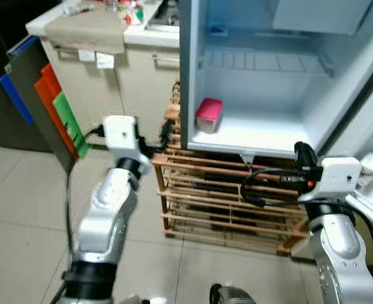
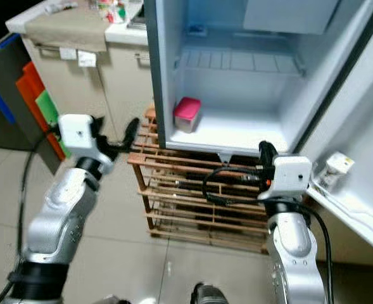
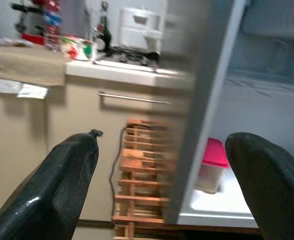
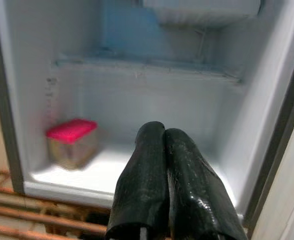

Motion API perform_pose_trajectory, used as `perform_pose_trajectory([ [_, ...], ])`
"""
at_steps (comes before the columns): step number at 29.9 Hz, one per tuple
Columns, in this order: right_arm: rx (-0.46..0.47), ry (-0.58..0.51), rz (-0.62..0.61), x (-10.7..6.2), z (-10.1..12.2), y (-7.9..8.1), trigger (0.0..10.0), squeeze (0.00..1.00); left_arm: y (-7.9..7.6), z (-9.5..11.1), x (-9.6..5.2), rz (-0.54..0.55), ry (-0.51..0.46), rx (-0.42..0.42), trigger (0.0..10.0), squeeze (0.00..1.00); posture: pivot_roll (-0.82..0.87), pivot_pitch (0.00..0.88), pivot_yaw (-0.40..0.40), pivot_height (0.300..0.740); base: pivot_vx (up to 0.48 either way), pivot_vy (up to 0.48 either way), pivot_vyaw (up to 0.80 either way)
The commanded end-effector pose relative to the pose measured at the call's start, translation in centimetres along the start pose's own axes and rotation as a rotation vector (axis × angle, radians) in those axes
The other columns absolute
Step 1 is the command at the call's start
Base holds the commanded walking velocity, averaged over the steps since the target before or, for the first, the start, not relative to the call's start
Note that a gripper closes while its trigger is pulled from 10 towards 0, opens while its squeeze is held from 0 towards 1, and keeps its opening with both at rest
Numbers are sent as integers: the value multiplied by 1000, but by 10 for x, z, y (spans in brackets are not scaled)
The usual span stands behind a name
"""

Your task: Restocking fridge

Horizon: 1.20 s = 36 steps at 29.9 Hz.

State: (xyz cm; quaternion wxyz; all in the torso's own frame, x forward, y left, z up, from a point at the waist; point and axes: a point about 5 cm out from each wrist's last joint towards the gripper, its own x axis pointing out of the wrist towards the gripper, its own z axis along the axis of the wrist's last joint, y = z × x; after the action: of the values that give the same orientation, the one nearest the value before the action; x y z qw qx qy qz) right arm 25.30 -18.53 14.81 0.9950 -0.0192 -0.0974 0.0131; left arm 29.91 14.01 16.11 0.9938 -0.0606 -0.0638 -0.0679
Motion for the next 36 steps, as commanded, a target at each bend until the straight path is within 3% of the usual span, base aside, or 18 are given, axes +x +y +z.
perform_pose_trajectory([
  [1, 33, 2, 31, 13, 1, 5, 10000, 0, -1, 1, 3, 21, -15, 14, 10000, 0, -102, 0, -6, 740, 0, 0, 0],
  [5, 25, -2, 64, 20, 3, 7, 10000, 0, -5, 8, 5, 16, -69, 55, 10000, 0, -92, 0, -17, 740, 0, 0, 0],
  [19, 30, 58, 45, 23, -14, 6, 10000, 0, -8, 1, 8, -15, -43, 42, 10000, 0, -104, 0, -3, 740, -142, 0, 0],
  [23, 30, 83, -35, 25, -20, -3, 10000, 0, -10, 2, 12, -33, -59, 35, 10000, 0, -108, 0, 3, 740, -129, 0, 0],
  [24, 37, 95, -46, 25, -22, -5, 10000, 1000, -11, 2, 13, -40, -58, 42, 10000, 0, -111, 0, 7, 740, 0, 0, 0],
  [36, -37, 157, -84, 18, -37, -17, 10000, 1000, -24, -3, 19, -133, -31, 59, 10000, 0, -108, 0, 30, 740, 0, 0, 0],
])
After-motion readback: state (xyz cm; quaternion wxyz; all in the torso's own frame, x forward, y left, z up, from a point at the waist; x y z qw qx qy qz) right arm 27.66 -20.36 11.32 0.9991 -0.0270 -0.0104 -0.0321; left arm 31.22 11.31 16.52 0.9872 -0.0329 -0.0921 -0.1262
